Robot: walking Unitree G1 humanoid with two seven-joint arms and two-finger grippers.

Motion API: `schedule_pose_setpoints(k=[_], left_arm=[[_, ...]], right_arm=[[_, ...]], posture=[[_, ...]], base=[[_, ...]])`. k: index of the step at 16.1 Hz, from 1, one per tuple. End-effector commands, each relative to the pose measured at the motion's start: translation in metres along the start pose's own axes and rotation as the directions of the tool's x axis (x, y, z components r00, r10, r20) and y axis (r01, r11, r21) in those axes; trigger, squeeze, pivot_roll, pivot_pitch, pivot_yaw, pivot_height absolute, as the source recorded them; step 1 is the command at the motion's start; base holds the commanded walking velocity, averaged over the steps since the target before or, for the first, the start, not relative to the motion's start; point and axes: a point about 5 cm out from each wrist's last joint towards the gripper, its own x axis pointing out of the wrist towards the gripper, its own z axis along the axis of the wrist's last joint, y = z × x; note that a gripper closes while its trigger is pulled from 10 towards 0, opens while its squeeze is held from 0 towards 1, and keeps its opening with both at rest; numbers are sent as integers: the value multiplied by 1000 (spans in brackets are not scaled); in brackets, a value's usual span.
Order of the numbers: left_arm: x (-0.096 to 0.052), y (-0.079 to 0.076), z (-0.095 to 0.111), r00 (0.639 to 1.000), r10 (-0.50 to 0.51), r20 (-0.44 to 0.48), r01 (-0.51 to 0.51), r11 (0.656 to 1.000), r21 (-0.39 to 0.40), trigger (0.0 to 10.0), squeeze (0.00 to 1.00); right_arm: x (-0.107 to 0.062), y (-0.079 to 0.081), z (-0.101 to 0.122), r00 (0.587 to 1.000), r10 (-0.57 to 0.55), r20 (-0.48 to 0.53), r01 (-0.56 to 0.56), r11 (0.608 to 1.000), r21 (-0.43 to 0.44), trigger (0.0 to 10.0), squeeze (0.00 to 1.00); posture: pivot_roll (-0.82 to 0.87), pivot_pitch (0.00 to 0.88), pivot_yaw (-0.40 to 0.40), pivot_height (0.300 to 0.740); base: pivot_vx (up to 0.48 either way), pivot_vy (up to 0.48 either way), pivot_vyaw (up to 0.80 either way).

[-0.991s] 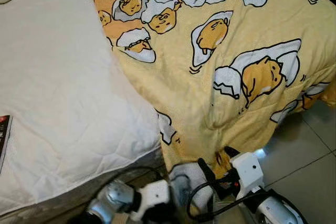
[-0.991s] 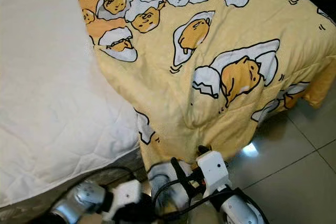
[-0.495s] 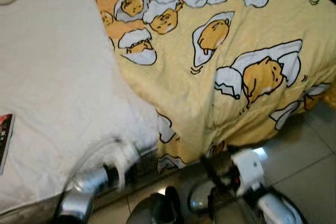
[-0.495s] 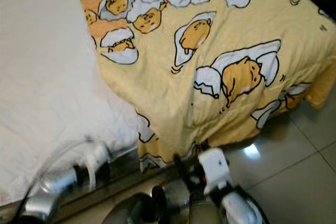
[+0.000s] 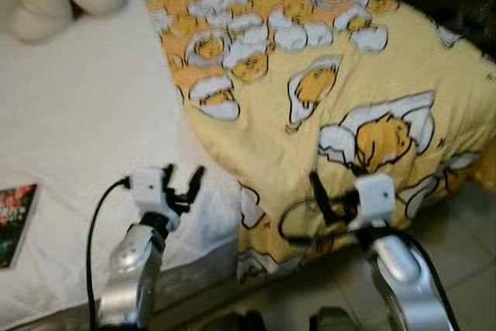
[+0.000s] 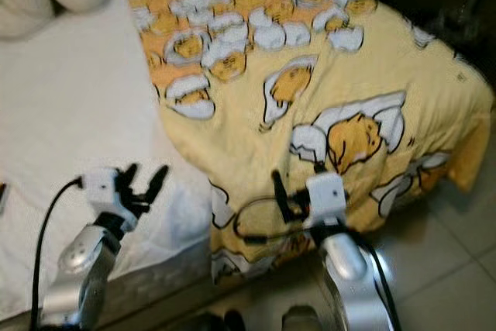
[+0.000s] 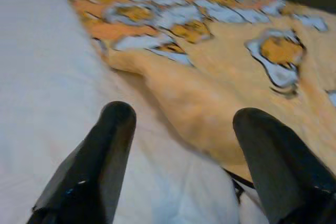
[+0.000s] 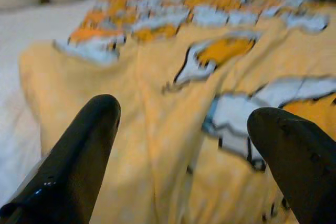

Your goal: Clean up the room

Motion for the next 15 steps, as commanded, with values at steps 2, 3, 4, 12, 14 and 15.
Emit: schedule_pose_setpoints(k=[2,3,4,12,14,15], left_arm=[[-13,16,13,986,160,48,-163,985,57,10000,1000],[-14,20,26,978,180,101,-193,970,145,10000,1000],[-11,19,31,979,175,106,-191,968,165,10000,1000],[9,9,32,977,199,77,-209,963,172,10000,0],[8,9,27,976,209,63,-217,961,174,10000,0],[8,8,25,976,211,58,-218,960,174,10000,0]], right_arm=[[4,-10,1,997,-79,23,78,997,30,10000,310],[5,-16,1,994,-108,30,107,994,33,10000,318],[6,-19,-1,991,-133,23,132,990,47,10000,325],[39,-16,-3,995,-98,13,97,995,36,10000,0],[47,-15,0,997,-72,21,71,997,34,10000,0],[50,-15,1,998,-65,24,64,997,34,10000,0]], posture=[[-225,0,182,740],[-223,0,181,740],[-220,0,180,740],[-204,0,163,740],[-197,0,155,740],[-191,0,149,740]], base=[[0,0,0],[0,0,0],[0,0,0],[0,0,0],[0,0,0],[0,0,0]])
